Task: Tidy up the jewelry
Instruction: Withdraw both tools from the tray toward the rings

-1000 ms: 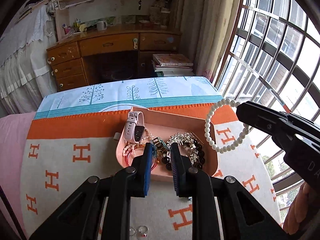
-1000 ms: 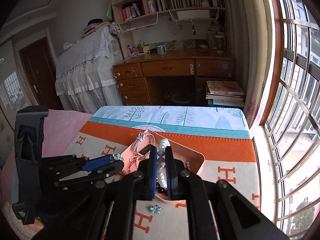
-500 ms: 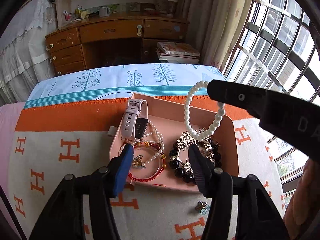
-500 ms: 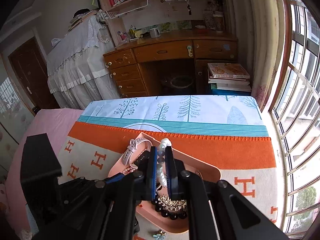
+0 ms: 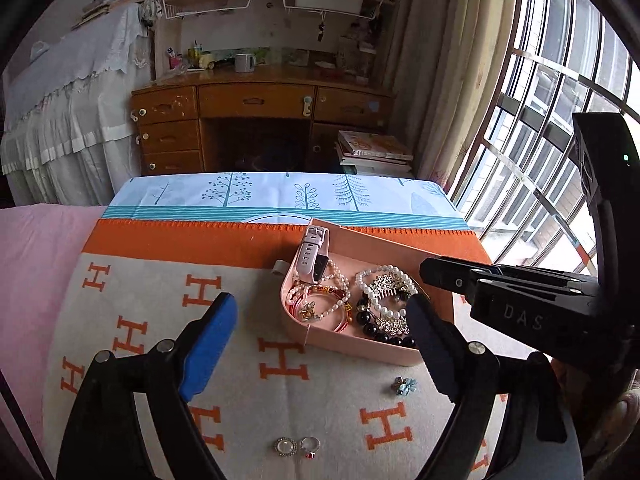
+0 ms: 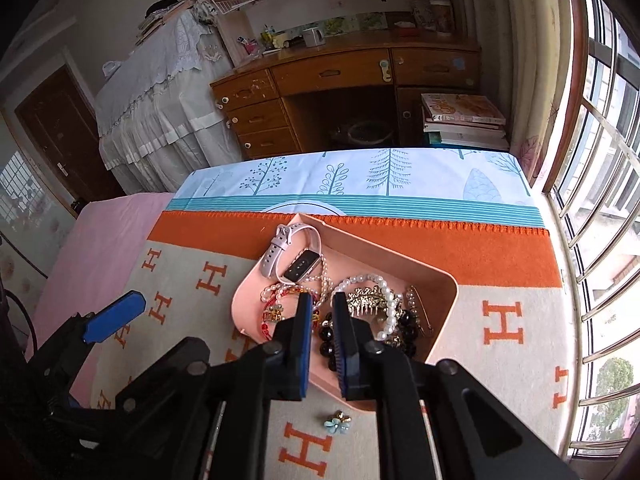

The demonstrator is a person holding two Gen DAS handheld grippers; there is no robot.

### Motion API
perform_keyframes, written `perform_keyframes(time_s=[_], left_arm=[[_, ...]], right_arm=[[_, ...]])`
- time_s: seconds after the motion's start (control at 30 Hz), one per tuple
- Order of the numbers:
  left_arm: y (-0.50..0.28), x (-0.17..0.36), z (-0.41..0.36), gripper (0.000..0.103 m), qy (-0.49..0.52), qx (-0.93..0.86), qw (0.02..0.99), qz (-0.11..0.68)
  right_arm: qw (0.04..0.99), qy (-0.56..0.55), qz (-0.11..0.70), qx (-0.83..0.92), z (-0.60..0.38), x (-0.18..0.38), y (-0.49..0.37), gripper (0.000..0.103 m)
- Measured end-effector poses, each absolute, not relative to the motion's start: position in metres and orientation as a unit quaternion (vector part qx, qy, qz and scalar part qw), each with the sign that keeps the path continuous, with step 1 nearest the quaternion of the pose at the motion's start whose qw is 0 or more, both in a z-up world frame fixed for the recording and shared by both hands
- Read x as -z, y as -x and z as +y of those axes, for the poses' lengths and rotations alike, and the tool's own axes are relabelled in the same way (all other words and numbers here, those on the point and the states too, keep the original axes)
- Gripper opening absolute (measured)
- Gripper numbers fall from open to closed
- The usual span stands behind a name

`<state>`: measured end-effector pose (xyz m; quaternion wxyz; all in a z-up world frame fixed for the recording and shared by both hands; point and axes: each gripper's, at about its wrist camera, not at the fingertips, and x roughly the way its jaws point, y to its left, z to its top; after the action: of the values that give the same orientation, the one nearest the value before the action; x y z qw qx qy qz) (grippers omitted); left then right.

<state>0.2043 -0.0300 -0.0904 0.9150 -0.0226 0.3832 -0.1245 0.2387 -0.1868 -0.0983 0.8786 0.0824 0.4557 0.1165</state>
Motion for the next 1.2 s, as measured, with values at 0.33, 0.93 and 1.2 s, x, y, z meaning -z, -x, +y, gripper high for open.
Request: perform_keyframes(time_s=[0.33,0.93,1.2], left_arm=[[-0.144,0.077,-0.017,0.086,0.009,0.101,0.924,0.369],[-0.1,0.098,0.058,0.09,0.013,0.075,0.915,0.395],[-0.109,0.144,0.069,0.09,0.011,0.085,0.895,0.439]], right_arm=[[0.885,-0.08,0.438,-0.139,-0.179,0.082,-0.176,0.018],[0.898,-0.025,0.419,-0.132,-0.165,0.091,-0.104,0.019],[0.879,-0.03,0.461,-0.121,-0.175,0.133,-0.111,0.018]])
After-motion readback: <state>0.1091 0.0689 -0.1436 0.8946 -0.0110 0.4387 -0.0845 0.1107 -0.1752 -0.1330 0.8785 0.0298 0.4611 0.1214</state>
